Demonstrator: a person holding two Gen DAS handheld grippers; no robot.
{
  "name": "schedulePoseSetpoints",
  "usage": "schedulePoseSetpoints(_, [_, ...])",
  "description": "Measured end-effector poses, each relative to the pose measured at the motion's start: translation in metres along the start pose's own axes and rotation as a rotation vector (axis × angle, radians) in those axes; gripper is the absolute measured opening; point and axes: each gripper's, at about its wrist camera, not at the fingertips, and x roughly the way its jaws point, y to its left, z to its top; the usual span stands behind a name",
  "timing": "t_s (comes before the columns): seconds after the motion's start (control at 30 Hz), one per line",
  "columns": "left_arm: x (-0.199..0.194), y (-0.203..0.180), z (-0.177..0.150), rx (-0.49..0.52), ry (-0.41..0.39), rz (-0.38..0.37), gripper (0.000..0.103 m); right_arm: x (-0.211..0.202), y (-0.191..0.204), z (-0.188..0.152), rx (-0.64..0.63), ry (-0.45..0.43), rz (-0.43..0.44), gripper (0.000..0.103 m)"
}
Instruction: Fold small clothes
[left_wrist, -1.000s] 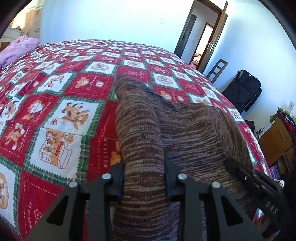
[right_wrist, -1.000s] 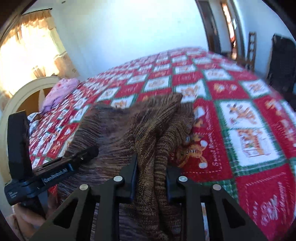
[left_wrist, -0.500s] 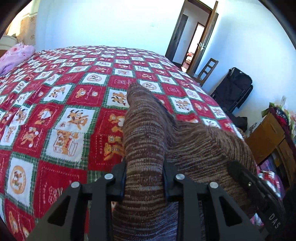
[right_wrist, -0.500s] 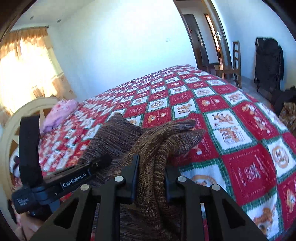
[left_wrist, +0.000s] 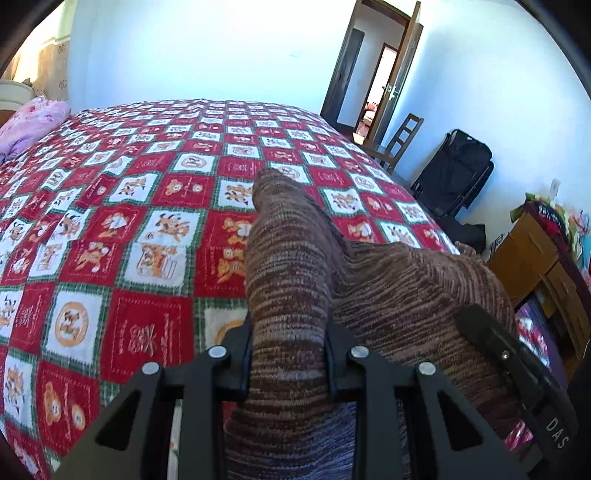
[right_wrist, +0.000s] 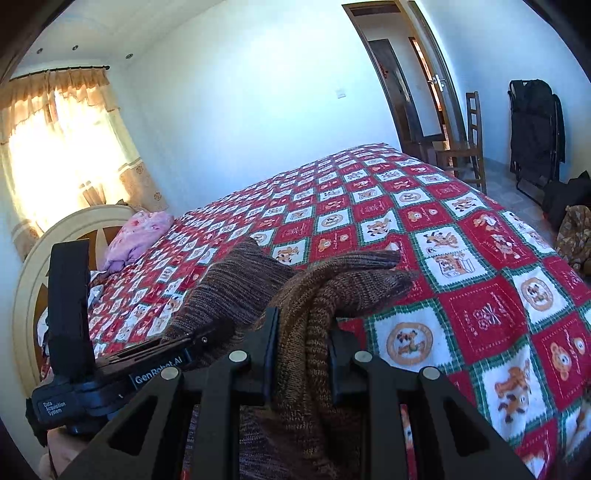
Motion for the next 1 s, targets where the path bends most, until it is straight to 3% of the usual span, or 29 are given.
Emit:
schedulePoseSetpoints(0.53, [-0.032,0.004,-0.029,0.0,-0.003,0.002,0.03,-0.033,0.019,-0.029,-0.005,0.008,0.01,0.023])
schedulePoseSetpoints(1.0, [-0.047,0.024,-0.039,-0.027,-0.018,0.026,0.03,-0.035,0.048,-0.039,-0.044,0.02,0.037,0.023])
